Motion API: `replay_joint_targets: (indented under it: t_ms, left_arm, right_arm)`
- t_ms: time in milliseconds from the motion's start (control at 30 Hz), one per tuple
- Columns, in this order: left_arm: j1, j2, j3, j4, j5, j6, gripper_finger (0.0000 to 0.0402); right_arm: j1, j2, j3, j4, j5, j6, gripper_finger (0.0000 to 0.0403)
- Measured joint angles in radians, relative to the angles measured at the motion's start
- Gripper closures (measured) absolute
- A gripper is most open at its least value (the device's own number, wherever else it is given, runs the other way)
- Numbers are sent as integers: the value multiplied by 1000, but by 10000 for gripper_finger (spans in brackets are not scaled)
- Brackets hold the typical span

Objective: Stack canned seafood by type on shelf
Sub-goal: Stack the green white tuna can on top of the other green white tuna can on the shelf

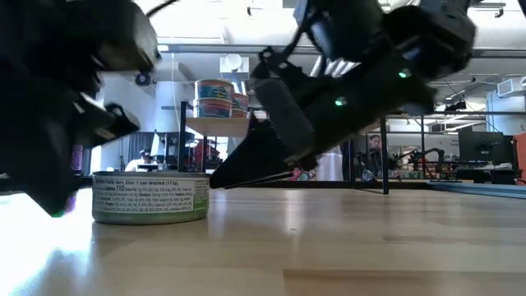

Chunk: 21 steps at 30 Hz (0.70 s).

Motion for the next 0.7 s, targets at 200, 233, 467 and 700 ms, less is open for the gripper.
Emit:
replay_joint_targets:
  t_ms: [200, 233, 467, 700]
  left_arm:
    - [28, 17, 2, -36, -111, -1, 401]
    - [33, 10, 2, -62, -122, -1, 401]
    - [41, -79, -2, -452, -339, -134, 401]
    - [16, -119, -2, -447, -368, -138, 401]
  right_arm:
    - [16, -23, 56, -186, -66, -28, 243]
    - [27, -35, 57, -217, -69, -26, 244]
    - [144, -90, 43, -304, -92, -75, 248]
    - [211, -91, 43, -278, 20, -199, 248]
